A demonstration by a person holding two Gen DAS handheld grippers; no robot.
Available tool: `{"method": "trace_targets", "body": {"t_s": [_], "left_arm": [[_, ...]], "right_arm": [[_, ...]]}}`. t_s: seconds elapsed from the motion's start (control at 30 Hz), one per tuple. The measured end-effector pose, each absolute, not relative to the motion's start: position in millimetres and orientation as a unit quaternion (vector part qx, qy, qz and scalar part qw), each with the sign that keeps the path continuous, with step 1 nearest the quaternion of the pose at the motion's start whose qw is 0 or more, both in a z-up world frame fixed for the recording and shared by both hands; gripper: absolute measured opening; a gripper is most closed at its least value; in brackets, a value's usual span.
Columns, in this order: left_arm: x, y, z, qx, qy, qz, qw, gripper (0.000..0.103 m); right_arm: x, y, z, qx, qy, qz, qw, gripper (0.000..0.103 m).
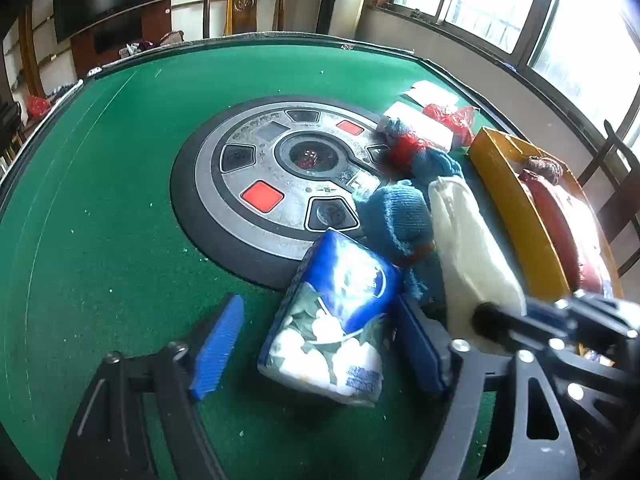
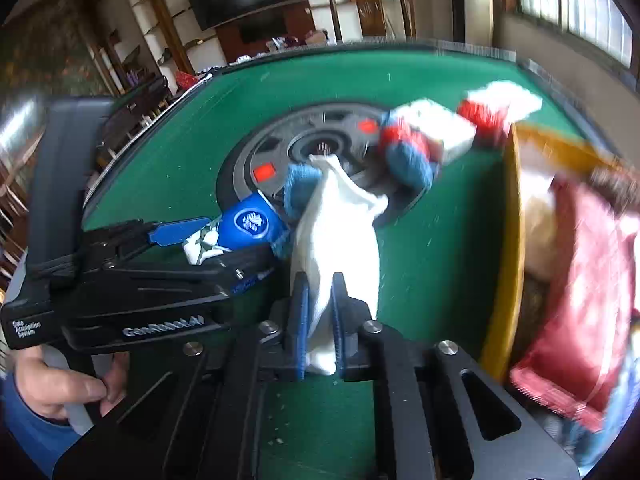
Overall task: Organize soft objects
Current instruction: 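Carry the Vinda pack and white cloth over the tray with both grippers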
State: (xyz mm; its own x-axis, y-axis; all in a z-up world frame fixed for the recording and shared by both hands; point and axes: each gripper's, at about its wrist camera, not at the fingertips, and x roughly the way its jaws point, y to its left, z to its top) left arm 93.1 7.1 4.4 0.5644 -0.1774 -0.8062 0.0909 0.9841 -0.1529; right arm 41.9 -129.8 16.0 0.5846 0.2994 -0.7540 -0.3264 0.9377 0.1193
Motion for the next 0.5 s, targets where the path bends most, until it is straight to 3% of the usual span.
{"method": "trace_targets", "body": {"t_s": [0.03,0.1,0.17,0.27,0.33,0.4,0.5], "left_arm": [[92.1,6.0,4.1,-0.038,0.460,-0.073,0.884,0.085],[90.5,-3.0,1.2,-0.003,0.456,-0.060,0.888,0.086],[88.8,-7.4,-0.2,0.016,0.454,-0.049,0.890,0.085],[87.4,-2.4,0.1,0.012,0.452,-0.052,0.890,0.076],[85.7,-1.1,2.3,0.013,0.451,-0.049,0.891,0.060],[85.2,2.6,3.3,0.008,0.452,-0.046,0.891,0.055],[85.4,9.1,3.6,-0.005,0.452,-0.043,0.891,0.055]], "right_arm": [[39.4,-127.5,17.7,-0.031,0.413,0.162,0.896,0.016],[40.7,-125.5,17.2,-0.052,0.409,0.136,0.901,0.037],[42.8,-128.5,15.5,-0.056,0.413,0.121,0.901,0.039],[51.8,-136.2,10.5,-0.028,0.428,0.138,0.893,0.039],[54.3,-136.6,6.9,-0.016,0.442,0.156,0.883,0.039],[53.0,-133.6,3.3,-0.013,0.444,0.167,0.880,0.022],[50.6,-135.9,7.2,-0.012,0.434,0.169,0.885,0.014]]}}
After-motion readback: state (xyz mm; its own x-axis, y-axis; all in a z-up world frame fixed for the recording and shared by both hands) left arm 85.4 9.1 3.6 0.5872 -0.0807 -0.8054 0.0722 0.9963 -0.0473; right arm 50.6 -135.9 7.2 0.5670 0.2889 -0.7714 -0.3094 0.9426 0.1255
